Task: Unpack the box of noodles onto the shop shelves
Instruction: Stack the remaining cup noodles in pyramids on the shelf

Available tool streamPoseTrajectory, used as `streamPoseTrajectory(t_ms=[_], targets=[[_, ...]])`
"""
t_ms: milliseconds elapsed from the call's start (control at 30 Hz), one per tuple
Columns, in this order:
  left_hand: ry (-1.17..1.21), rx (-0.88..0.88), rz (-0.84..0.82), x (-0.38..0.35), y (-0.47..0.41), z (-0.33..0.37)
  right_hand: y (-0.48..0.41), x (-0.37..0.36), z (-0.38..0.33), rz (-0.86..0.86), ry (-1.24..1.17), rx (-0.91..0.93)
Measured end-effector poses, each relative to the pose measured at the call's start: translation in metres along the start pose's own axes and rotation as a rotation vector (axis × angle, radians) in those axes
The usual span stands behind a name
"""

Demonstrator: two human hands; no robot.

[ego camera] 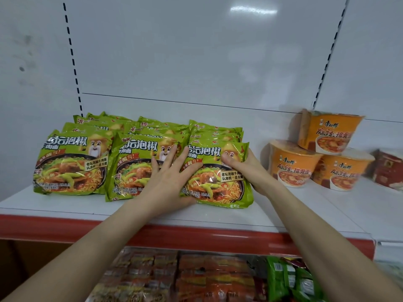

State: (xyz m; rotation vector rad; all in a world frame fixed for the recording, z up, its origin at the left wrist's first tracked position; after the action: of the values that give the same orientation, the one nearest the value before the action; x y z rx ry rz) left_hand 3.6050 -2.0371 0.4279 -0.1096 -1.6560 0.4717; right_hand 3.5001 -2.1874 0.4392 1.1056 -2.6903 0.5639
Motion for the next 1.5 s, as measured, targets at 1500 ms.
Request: streamPoseTrajectory(t_ms=[1500], targets=[[-0.145,-0.132,0.380,0.039,0.037,0.076,0.079,0.027,-0.051,0.076,1.006,0.332]])
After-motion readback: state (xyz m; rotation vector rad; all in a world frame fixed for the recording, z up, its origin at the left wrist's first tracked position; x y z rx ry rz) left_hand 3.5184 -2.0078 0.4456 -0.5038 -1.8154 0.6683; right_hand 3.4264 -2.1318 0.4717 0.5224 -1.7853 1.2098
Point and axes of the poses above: each hand's wrist, its own y-axis away from the middle knuckle, its own x-axis out of the back of the hand, z = x × y, the point moved 8 cm from there along -y, towards the middle knuckle, and after that the axes turned 2 degrees about -z, right-handed, at the moved point
